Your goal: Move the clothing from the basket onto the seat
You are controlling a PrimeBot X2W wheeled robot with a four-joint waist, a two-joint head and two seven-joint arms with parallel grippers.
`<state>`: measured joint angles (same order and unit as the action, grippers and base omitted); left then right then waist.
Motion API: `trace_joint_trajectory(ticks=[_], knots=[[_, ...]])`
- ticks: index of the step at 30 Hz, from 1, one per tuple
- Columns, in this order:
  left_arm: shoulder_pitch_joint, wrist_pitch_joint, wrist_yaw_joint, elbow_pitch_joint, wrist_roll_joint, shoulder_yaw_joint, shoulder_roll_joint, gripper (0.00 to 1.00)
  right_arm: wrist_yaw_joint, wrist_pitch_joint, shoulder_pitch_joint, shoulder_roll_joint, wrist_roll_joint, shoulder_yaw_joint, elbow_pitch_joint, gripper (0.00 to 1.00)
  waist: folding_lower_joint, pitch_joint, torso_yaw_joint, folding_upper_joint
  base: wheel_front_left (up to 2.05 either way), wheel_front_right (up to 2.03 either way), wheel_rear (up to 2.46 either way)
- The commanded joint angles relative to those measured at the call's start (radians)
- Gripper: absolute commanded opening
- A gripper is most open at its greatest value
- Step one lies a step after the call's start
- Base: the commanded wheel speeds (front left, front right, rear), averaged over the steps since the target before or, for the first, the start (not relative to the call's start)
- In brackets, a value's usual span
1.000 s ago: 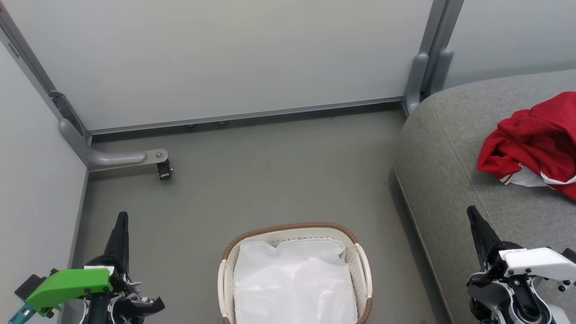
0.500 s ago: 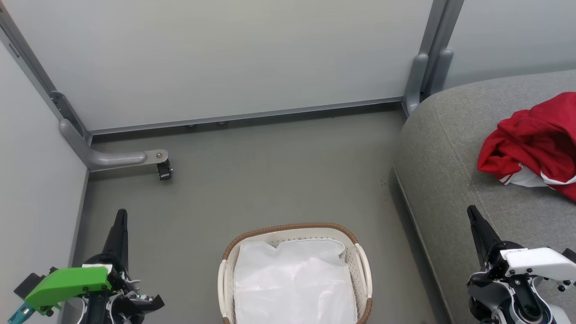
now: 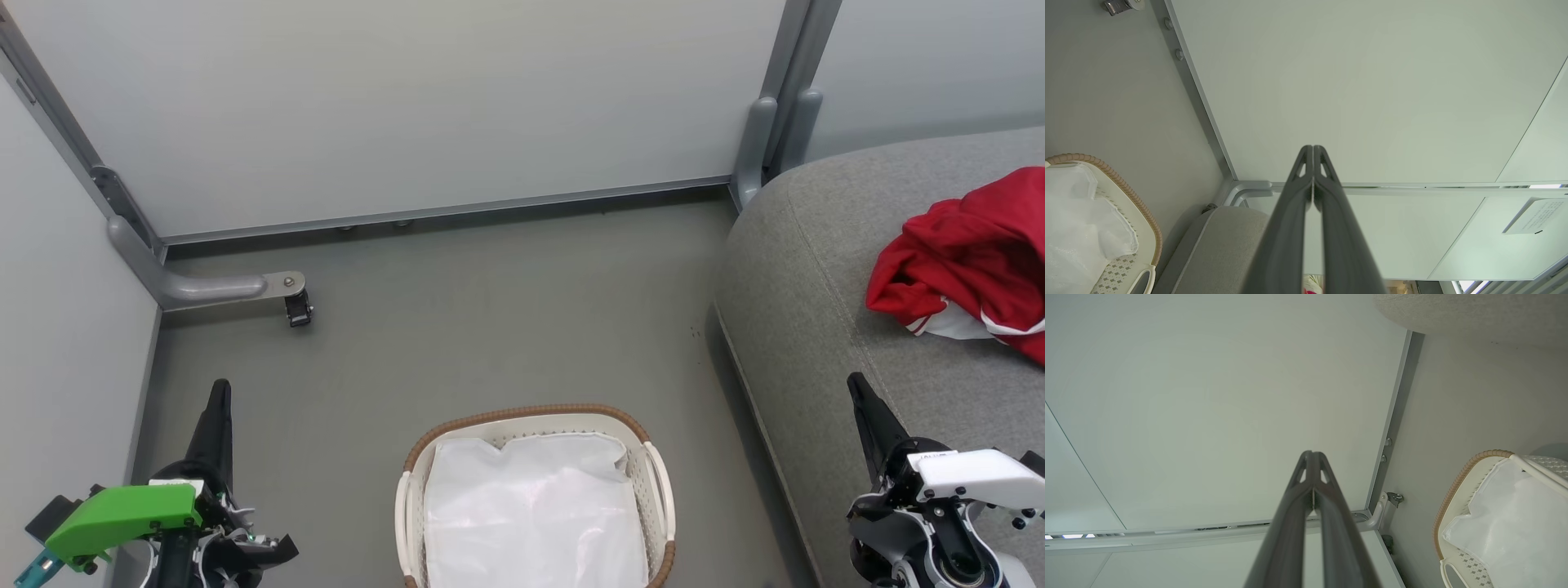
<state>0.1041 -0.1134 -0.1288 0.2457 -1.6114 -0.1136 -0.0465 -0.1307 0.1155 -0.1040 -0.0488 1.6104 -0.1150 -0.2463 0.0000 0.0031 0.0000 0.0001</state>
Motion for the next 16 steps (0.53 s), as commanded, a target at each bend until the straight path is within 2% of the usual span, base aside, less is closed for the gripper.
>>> trace_joint_trajectory(ticks=[1,16], knots=[[0.01,-0.004,-0.005,-0.002,-0.003,-0.002,-0.007,0.0,0.0,0.002,-0.008,-0.002,0.003,-0.002,0.004,0.0,0.0,0.0,0.0,-0.0001,0.0,0.0,0.0],[0.01,-0.004,-0.005,-0.002,-0.003,-0.002,-0.007,0.0,0.0,0.002,-0.008,-0.002,0.003,-0.002,0.004,0.0,0.0,0.0,0.0,-0.0001,0.0,0.0,0.0]])
